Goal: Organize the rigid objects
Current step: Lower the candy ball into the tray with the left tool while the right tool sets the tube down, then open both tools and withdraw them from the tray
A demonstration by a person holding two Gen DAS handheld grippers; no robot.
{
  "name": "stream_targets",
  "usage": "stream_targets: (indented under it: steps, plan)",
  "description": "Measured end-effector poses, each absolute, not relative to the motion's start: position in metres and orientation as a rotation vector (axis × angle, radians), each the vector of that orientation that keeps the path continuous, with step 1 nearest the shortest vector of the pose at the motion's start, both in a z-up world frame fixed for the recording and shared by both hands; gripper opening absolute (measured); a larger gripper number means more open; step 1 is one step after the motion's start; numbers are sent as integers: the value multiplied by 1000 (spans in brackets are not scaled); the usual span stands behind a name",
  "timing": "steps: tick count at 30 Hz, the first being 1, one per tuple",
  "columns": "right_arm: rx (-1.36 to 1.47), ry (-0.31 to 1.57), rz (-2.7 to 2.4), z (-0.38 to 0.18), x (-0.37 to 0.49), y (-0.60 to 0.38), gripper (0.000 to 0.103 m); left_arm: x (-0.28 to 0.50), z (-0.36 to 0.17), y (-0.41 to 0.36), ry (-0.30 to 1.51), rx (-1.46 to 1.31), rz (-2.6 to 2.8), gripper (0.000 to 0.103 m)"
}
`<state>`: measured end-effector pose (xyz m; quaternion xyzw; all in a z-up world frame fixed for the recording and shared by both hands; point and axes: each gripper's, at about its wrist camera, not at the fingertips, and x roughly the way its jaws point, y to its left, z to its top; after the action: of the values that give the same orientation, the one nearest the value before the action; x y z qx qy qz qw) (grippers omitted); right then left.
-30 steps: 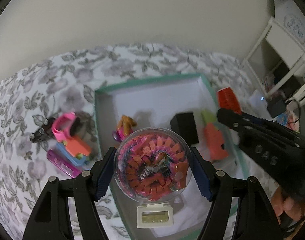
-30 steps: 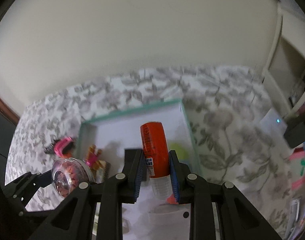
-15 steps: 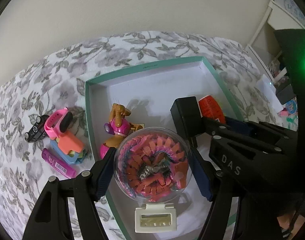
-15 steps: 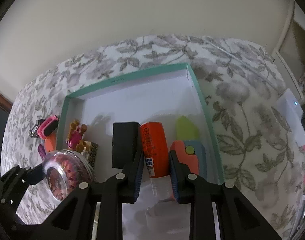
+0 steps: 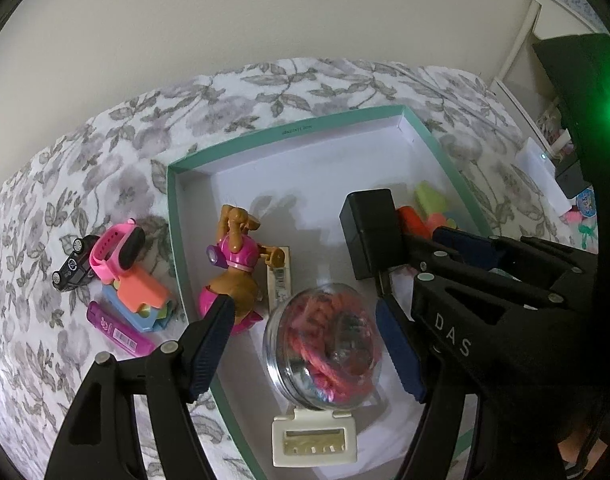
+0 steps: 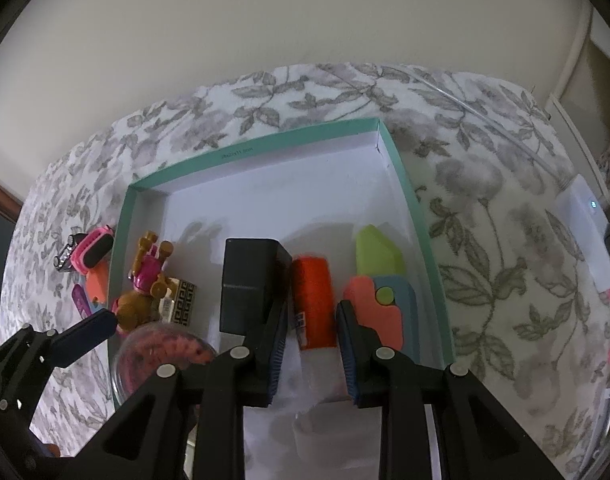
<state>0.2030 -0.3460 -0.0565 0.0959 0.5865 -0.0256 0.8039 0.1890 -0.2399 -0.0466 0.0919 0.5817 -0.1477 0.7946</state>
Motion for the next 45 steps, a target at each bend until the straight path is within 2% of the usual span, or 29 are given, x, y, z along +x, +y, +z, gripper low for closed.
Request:
stream_targets:
  steps: [12,20,25,28,34,40,42,44,45]
  plan:
    - [175,1138,-60,-10,200,-342,30,195,-14,-220,1204,125,-325,74]
    - [141,1025,-59,35,193,-331,30,205,10,-179,1158,0,-260,74]
    - [126,1003,-53,44,192,-325,30,212,21,-149,1123,-60,-175,75]
    - [111,1017,-46,40,193,-320,56,215,23,-134,1111,-82,-135,80]
    - [97,1058,-32,23,197,-314,60,221,13,-116,1130,-112,-86,80]
    - [101,1073,-20,9,199,-310,75,224,-3,-111,1163,-117,-40,81]
    - [98,1073,-5,6,199,-308,77,224,-6,-111,1169,-116,-35,81]
    - [91,1067,-5,3,200,-306,90,225,-8,-112,1169,-108,-31,81]
    - [91,1064,-5,2,201,-305,93,225,-9,-112,1170,-104,-31,81]
